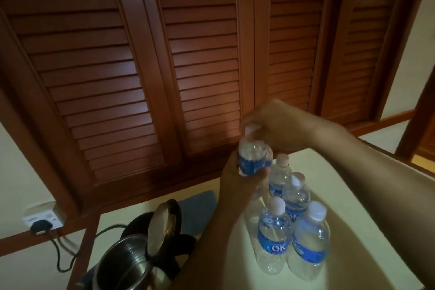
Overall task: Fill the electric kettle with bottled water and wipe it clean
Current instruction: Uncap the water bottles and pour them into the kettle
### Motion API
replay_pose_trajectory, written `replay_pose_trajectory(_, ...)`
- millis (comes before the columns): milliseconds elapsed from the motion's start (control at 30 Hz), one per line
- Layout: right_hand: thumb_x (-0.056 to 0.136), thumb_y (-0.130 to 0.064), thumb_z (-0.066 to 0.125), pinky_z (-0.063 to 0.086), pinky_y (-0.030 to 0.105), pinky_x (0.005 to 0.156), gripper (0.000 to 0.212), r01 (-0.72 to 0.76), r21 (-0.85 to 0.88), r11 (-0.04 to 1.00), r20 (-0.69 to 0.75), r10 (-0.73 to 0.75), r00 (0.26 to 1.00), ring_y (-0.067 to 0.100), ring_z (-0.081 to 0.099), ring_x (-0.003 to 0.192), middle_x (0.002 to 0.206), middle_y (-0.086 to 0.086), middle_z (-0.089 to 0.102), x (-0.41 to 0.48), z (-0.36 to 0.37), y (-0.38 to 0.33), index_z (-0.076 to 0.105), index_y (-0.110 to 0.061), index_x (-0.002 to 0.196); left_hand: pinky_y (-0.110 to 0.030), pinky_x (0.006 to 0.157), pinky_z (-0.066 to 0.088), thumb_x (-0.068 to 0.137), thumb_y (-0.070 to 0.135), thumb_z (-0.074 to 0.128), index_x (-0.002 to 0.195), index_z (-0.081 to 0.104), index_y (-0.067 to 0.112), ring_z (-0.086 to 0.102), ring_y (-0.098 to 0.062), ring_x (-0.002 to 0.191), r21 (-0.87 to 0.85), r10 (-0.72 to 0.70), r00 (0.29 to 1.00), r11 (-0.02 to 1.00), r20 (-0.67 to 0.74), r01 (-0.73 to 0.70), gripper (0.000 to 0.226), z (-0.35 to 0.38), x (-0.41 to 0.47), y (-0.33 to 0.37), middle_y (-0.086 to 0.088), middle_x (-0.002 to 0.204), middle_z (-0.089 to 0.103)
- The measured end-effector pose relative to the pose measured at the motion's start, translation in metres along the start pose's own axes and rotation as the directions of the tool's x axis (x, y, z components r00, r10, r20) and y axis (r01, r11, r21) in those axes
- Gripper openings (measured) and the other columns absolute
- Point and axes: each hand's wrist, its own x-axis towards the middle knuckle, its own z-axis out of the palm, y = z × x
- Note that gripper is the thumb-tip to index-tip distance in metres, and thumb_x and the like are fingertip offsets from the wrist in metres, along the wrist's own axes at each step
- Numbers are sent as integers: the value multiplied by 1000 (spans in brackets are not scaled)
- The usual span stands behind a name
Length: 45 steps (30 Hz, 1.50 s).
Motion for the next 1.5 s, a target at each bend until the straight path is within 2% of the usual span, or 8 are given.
replay_pose_trajectory(133, 99, -24, 60, 39, 18, 88, 33, 18, 11, 1000, -213, -16, 977, -8, 49, 108, 134, -13, 61, -15, -70, -28, 60, -33, 131, -19, 64, 55, 80, 10, 81, 124, 60, 14, 71, -9, 80, -11, 192, 981, 981, -36, -192, 48, -13, -4, 81, -4, 99, 73)
replay_pose_trajectory(433, 87, -54, 58, 55, 22, 66, 25, 263, 233, 936, -554, -95, 827, 3, 70, 79, 90, -9, 71, -41, -129, -100, 67, -42, 108, -15, 73, 56, 76, 16, 84, 128, 58, 23, 70, 0, 90, 335, 537, 843, 800, -32, -497, 58, -92, -48, 208, 10, 104, 73)
replay_pose_trajectory(600, 83, -69, 45, 44, 22, 57, 40, 227, 124, 966, -512, -134, 849, -11, 61, 64, 69, -14, 66, -29, -110, -132, 68, -39, 93, -15, 72, 55, 80, 36, 79, 126, 57, 32, 65, 3, 81, 774, 581, 814, 512, 5, -371, 51, -149, -74, 218, 14, 95, 69)
replay_pose_trajectory(733, 84, -65, 47, 48, 17, 49, 44, 368, 126, 921, -449, -278, 849, -2, 64, 57, 71, -21, 67, -14, -86, -157, 74, -31, 91, -2, 71, 47, 78, 43, 77, 124, 61, 33, 63, 11, 83, 830, 473, 881, 492, -1, -263, 50, -198, -96, 210, 24, 85, 64)
replay_pose_trajectory(900, 88, -36, 71, 54, 11, 68, 10, 546, 289, 786, -373, -433, 821, -6, 69, 72, 79, -20, 74, 2, -61, -180, 75, -40, 96, -7, 74, 52, 68, 37, 86, 114, 66, 36, 69, 9, 85, 745, 302, 953, 645, -40, -173, 50, -243, -131, 199, 20, 92, 74)
replay_pose_trajectory(1000, 82, -22, 81, 59, 23, 78, 28, 581, 218, 784, -319, -506, 802, -10, 68, 81, 82, -29, 72, 17, -58, -190, 71, -49, 86, -19, 79, 58, 68, 34, 87, 116, 66, 32, 71, 1, 90, 686, 240, 969, 714, -54, -138, 52, -256, -147, 190, 15, 99, 76)
replay_pose_trajectory(1300, 80, -66, 60, 62, 37, 64, 33, 568, 199, 799, -106, -559, 823, 3, 69, 58, 70, -14, 72, 21, -64, -234, 72, -43, 99, -34, 90, 59, 68, 29, 89, 124, 62, 30, 70, -5, 103, 530, 149, 973, 847, -175, -34, 63, -260, -165, 158, 13, 112, 74)
replay_pose_trajectory(1500, 73, -30, 85, 58, 32, 87, 43, 572, 313, 758, 11, -605, 796, -5, 66, 105, 123, -35, 61, 25, -66, -231, 70, -52, 107, -21, 83, 58, 65, 27, 90, 119, 62, 36, 69, 0, 101, 501, 134, 970, 865, -203, -15, 62, -264, -168, 150, 18, 110, 73)
